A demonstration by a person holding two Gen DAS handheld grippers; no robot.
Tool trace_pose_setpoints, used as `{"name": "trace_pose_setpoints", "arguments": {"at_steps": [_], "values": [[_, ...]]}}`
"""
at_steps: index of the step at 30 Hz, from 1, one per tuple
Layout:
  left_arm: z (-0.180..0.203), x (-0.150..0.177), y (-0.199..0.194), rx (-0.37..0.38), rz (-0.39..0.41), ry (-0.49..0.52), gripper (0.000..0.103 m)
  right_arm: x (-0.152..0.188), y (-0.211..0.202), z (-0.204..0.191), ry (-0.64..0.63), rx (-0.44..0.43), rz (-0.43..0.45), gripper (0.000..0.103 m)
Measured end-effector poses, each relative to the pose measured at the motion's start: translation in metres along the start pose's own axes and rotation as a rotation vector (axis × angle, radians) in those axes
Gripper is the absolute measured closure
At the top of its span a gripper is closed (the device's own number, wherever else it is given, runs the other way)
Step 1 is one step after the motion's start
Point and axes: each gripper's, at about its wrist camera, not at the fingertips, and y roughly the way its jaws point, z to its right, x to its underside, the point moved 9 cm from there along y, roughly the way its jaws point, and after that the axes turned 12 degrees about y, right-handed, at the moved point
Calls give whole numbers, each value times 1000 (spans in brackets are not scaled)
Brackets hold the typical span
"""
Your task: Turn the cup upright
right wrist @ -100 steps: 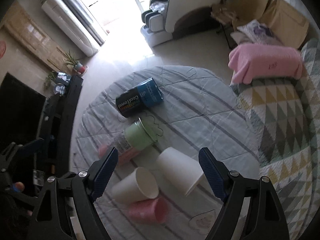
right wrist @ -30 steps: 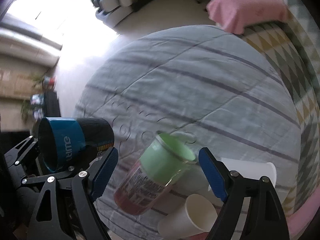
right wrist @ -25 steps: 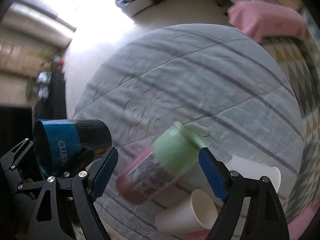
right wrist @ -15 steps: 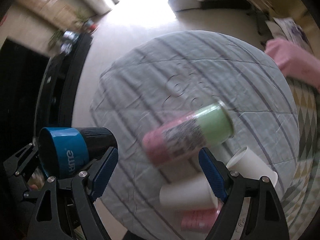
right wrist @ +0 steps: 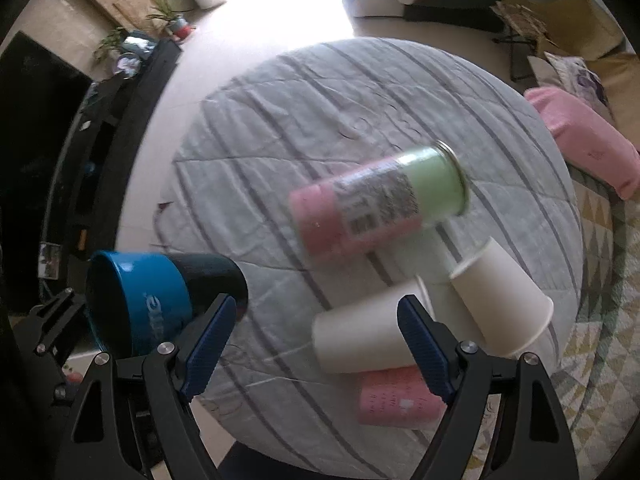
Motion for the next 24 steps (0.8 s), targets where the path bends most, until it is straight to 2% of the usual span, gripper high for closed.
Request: {"name": "trace_pose_setpoints", "arguments": {"at_steps": [5,12,14,19,24], "values": [[9,-8,16,-8,-13,40,34,-1,4,21,52,27,13,19],[16,-8,30,5,-51,42,33,-2,12,31,82,32,5,19],[19,-10,23,20,-29,39,23,0,13,32,83,28,-1,19],[23,-12,8,12,-5,43,12,2,7,32,87,1,-5,19],[26,-8,-4,-6,-8,33,12,3,0,34,81,-10,-5,19]]}}
